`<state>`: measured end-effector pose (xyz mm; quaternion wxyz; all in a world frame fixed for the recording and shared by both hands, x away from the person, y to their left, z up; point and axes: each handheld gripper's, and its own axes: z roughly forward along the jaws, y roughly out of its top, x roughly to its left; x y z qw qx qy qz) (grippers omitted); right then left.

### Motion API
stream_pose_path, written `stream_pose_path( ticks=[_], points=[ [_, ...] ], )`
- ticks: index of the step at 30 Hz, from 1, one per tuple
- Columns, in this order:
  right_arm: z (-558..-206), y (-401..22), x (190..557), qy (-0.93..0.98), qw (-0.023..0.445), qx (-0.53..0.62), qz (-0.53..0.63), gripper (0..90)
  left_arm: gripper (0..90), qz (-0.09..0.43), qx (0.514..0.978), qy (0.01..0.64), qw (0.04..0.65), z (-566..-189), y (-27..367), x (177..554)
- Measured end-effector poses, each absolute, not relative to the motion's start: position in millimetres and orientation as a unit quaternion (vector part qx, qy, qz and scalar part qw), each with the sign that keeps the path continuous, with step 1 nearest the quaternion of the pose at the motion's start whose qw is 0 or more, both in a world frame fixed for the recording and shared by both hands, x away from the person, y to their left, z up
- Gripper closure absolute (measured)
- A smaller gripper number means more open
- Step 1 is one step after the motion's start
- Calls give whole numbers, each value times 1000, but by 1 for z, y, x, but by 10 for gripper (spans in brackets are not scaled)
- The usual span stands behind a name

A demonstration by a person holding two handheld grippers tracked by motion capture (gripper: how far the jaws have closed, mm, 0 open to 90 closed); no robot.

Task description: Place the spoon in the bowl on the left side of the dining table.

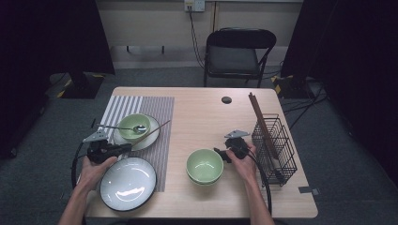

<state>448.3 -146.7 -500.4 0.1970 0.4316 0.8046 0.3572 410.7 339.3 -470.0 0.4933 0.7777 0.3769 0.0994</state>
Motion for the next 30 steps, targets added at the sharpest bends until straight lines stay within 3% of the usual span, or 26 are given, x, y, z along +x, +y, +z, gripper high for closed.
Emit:
stream_pose_path(
  ticks=[30],
  points=[
    [-500,-147,448,805,197,431,357,230,843,105,788,390,466,-479,336,415]
  ],
)
